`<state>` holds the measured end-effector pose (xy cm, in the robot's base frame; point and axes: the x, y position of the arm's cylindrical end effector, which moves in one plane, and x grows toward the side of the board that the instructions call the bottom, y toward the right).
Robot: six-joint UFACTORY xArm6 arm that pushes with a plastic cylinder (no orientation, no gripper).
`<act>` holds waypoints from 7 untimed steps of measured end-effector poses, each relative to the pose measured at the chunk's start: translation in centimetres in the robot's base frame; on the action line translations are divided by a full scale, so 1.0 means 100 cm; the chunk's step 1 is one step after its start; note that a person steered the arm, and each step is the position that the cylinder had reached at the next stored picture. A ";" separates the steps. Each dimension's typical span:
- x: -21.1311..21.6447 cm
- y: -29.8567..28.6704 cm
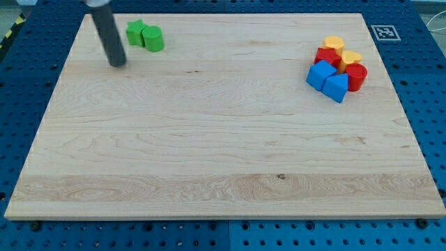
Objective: Slide the green star along with the green circle down a bit
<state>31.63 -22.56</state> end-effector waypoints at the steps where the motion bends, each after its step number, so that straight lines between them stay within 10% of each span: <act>1: -0.054 -0.048; 3: -0.125 -0.054; 7: -0.069 0.041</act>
<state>24.70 -18.49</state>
